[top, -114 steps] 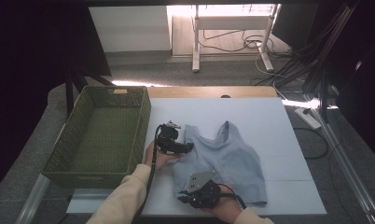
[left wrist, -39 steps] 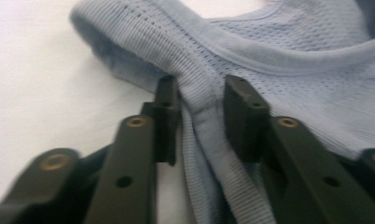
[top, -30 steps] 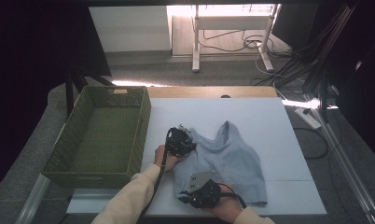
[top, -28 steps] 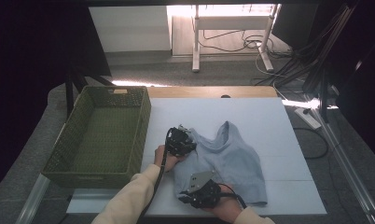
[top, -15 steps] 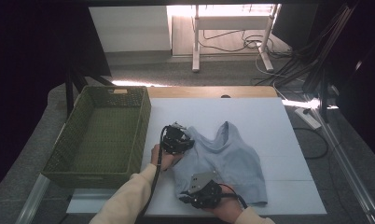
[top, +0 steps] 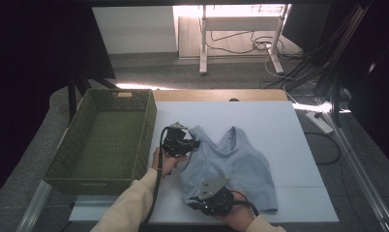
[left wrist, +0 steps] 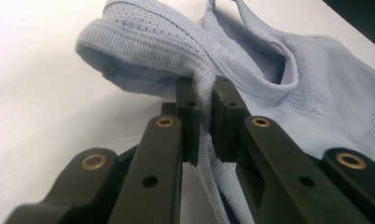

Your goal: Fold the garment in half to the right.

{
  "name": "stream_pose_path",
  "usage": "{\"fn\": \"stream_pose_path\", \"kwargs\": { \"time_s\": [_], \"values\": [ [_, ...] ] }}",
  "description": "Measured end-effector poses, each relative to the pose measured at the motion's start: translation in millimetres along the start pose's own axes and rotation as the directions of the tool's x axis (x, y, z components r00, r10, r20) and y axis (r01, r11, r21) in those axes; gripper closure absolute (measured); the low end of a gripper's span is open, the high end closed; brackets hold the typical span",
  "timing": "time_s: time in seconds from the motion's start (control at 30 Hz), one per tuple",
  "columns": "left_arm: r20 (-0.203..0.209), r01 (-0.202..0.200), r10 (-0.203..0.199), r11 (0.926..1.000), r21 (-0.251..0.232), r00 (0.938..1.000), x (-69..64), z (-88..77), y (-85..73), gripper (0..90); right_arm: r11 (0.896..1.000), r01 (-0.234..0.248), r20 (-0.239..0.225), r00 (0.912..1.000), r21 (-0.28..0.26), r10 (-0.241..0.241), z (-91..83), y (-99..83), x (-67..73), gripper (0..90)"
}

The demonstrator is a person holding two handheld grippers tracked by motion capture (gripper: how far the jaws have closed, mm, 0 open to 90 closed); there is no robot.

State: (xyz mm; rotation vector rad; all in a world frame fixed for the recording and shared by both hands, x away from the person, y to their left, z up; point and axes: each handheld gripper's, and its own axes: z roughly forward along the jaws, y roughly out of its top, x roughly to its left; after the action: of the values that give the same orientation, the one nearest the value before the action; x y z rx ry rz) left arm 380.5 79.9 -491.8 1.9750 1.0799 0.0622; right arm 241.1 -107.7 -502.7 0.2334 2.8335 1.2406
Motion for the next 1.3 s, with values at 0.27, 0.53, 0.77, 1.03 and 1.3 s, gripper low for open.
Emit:
{"fn": "stream_pose_path", "kwargs": {
  "time_s": [0.27, 0.53, 0.77, 1.03, 1.3],
  "values": [
    [0.011, 0.015, -0.015, 0.9999, -0.001, 0.9998, 1.4, -3.4, 0.8, 82.4, 1.000, 0.003, 0.014, 0.9999, -0.017, -0.002, -2.5, 1.6, 1.8, 81.4],
    [0.030, 0.024, -0.024, 0.9997, -0.009, 0.9993, 1.1, -6.6, 1.7, 82.4, 0.999, -0.002, 0.020, 0.9998, -0.041, 0.003, -5.9, 1.7, 0.0, 81.4],
    [0.039, 0.015, -0.014, 0.9998, -0.016, 0.9992, -1.6, -9.9, 2.9, 82.4, 0.999, -0.002, 0.029, 0.9996, -0.044, 0.004, -6.8, 1.5, -0.4, 81.4],
    [0.040, -0.012, 0.013, 0.9994, -0.034, 0.9991, -8.4, -18.2, 7.6, 82.4, 0.999, -0.005, 0.043, 0.9990, -0.050, 0.007, -8.5, 1.6, -1.4, 81.4],
    [0.037, -0.025, 0.027, 0.9988, -0.043, 0.9990, -12.3, -23.5, 11.0, 82.5, 0.998, -0.001, 0.055, 0.9985, -0.066, 0.005, -10.4, 2.0, -1.4, 81.4]
  ]
}}
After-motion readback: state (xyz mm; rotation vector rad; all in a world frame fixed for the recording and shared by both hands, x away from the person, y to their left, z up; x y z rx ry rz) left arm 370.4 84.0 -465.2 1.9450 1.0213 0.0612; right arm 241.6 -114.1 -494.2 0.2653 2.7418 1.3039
